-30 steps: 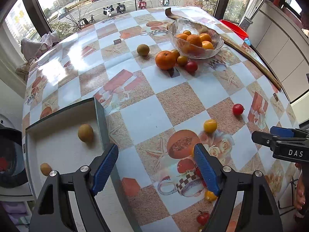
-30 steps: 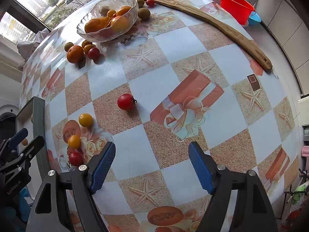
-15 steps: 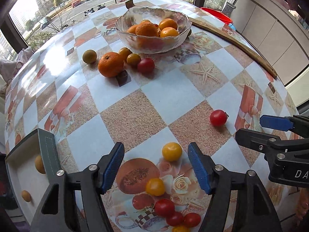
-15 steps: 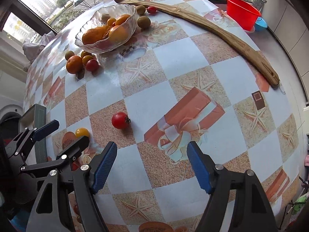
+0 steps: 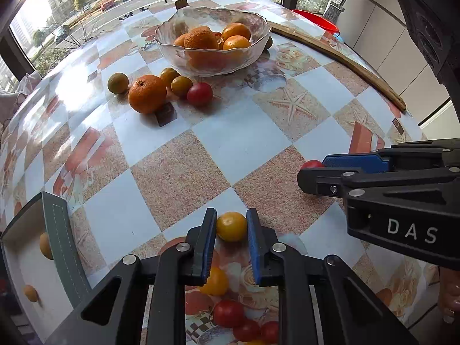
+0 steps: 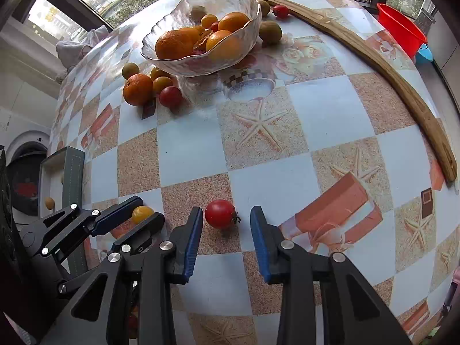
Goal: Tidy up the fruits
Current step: 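Carry both cherry tomatoes into the grey tray and open both tools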
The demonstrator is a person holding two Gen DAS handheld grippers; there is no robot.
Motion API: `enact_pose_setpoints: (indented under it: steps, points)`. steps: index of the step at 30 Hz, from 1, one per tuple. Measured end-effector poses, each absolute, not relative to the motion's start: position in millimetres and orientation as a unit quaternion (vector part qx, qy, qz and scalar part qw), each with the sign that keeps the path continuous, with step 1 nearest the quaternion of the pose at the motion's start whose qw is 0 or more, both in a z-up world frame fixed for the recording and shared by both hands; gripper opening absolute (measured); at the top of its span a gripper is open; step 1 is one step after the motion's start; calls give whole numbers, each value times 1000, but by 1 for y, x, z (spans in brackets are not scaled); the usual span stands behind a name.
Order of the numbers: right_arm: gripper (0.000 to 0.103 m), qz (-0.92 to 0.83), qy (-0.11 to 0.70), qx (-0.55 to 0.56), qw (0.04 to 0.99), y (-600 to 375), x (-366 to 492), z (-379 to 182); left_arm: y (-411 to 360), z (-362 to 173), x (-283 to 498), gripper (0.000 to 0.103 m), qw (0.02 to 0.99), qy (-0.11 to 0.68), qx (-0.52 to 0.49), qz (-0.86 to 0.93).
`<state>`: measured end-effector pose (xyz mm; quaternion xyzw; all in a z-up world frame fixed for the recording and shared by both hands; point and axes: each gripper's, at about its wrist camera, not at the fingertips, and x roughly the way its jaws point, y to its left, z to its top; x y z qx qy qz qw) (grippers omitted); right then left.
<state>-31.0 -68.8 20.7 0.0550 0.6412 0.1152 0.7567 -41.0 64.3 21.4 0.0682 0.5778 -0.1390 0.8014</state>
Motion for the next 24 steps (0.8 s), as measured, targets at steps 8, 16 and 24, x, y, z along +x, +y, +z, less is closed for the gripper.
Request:
enact_pose_setpoints:
  steps: [8,16,24]
  points:
    - [25,112,642,71,755,-70,-40,23,91,35,-41,23,807,576,1,-133]
    - [25,111,639,103,754,-76,-48,39,117,60,-48,23,820,559,-17,-122]
    - [25,135,635,97,754,-46,-50,53,161,75,-63,23,830,549,-42,-90]
